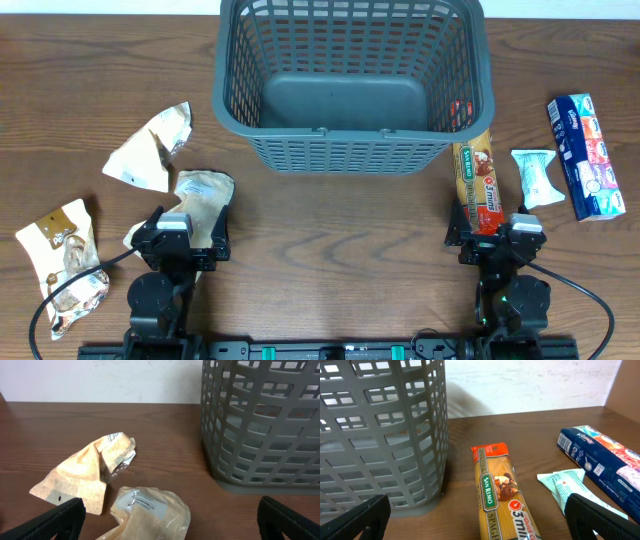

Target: Pack container

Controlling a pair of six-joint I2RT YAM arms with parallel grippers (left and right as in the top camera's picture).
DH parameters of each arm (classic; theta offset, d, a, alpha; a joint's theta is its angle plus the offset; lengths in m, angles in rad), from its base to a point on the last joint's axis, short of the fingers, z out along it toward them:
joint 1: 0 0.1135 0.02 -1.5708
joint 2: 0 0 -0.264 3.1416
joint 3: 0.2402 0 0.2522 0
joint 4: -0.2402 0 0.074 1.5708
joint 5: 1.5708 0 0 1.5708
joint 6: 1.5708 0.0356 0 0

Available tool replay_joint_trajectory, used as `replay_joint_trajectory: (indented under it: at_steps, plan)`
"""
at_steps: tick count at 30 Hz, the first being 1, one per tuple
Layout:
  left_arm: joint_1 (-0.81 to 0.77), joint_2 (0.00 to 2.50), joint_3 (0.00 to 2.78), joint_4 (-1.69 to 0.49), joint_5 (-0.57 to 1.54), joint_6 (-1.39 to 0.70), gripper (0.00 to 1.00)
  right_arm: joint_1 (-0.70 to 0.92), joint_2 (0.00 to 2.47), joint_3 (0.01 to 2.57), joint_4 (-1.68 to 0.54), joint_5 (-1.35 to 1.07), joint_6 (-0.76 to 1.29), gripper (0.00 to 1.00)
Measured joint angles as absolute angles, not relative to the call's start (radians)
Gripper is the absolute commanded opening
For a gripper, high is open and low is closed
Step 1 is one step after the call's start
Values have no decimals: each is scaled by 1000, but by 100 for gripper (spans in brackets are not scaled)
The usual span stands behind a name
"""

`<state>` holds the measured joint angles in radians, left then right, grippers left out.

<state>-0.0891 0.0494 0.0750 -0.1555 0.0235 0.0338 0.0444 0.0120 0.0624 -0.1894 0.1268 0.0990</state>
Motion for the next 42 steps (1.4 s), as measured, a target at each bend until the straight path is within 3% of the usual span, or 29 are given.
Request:
replay_joint_trajectory:
  at_steps: [42]
  plan:
    - [-89, 49, 75, -155, 23, 34, 99, 44, 12, 62, -186, 173, 11, 99]
